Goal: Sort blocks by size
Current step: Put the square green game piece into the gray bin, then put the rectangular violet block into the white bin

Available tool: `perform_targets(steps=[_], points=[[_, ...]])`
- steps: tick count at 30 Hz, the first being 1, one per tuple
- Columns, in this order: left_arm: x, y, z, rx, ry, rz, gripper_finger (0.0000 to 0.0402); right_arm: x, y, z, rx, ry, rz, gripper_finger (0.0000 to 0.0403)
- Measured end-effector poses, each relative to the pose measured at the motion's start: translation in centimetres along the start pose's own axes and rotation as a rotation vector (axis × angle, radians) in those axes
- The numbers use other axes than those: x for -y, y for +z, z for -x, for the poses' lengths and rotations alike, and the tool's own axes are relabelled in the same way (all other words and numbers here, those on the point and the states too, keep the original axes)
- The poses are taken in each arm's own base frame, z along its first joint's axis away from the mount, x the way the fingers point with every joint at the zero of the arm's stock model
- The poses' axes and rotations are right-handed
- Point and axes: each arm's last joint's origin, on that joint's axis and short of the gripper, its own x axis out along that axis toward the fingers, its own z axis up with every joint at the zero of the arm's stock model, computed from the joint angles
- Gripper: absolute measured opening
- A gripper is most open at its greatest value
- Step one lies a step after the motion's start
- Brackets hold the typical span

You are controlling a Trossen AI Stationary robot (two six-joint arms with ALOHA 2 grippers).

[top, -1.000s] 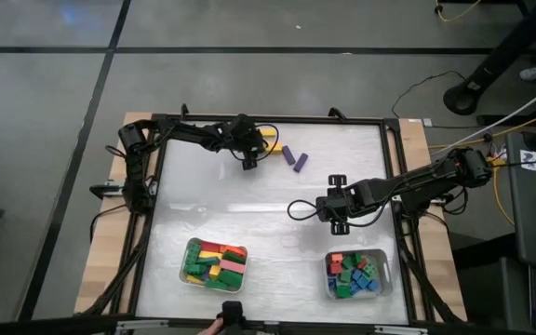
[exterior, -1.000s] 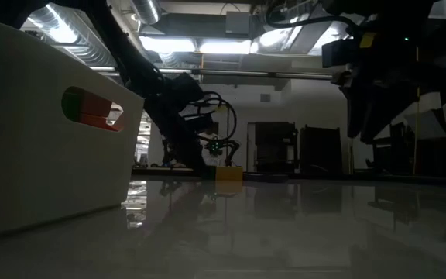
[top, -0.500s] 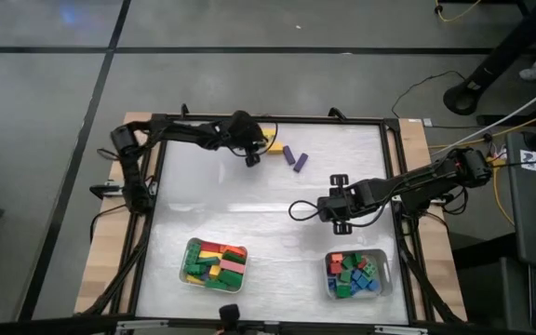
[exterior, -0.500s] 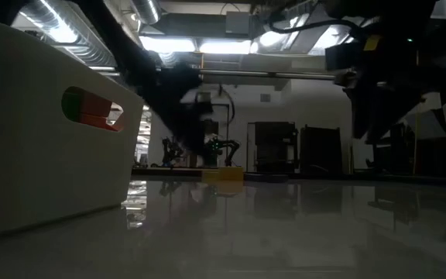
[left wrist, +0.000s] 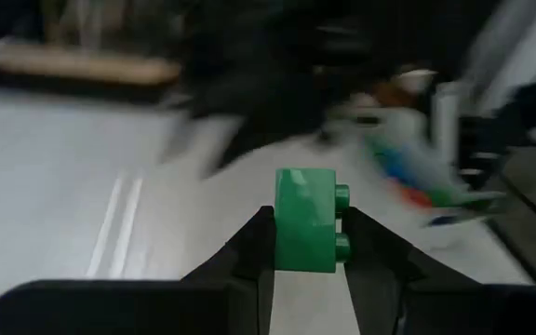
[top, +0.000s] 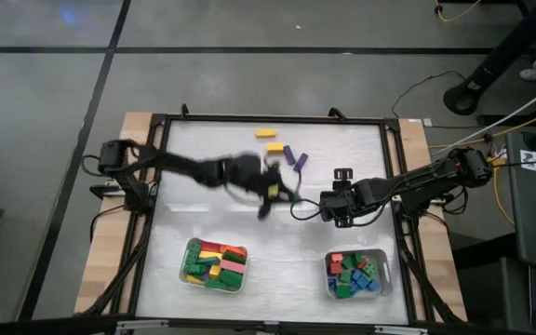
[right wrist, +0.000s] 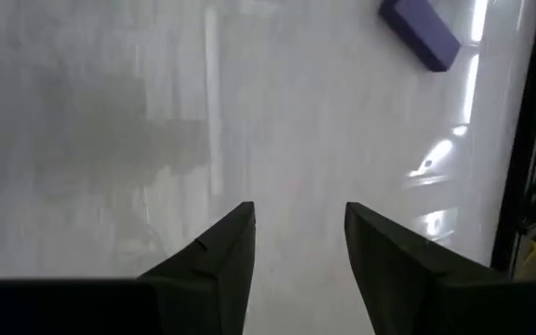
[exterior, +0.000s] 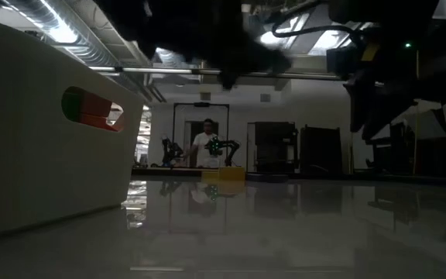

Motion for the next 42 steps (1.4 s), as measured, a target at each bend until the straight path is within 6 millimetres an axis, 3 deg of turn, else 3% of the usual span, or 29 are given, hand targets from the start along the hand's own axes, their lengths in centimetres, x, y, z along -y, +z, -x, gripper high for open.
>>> perform_targets(steps=[4,7,14,20,27,37,42], points=[[6.1,-1.1,-2.6,0.112,-0.032,-0.117,0.0086,0.2,-0.2,0.3,-0.029,-0.008,0.015,0.0168],[9.4,-1.9,-4.1,0.198,-0.054,-0.136,0.0085,0.5,-0.2,0.9,-0.05,-0.016,0.026,0.0168],[13.6,-3.7,-9.2,0.251,-0.1,-0.157,0.0089,1.9,0.8,3.3,-0.029,-0.128,0.026,0.0168],[14.4,-4.0,-14.5,0.286,-0.096,-0.193,0.0091,2.9,1.7,5.4,0.011,-0.151,0.005,0.0168],[14.1,-6.0,-17.9,0.177,-0.076,-0.267,0.0098,3.5,2.0,6.8,0.017,-0.125,0.0,0.0168],[13.4,-6.3,-18.3,0.15,-0.041,-0.21,0.0187,3.5,2.0,6.9,0.01,-0.103,0.002,0.0168],[11.6,-3.8,-17.3,0.122,0.004,-0.217,0.0206,3.3,2.0,6.9,0.001,-0.053,0.002,0.0168]])
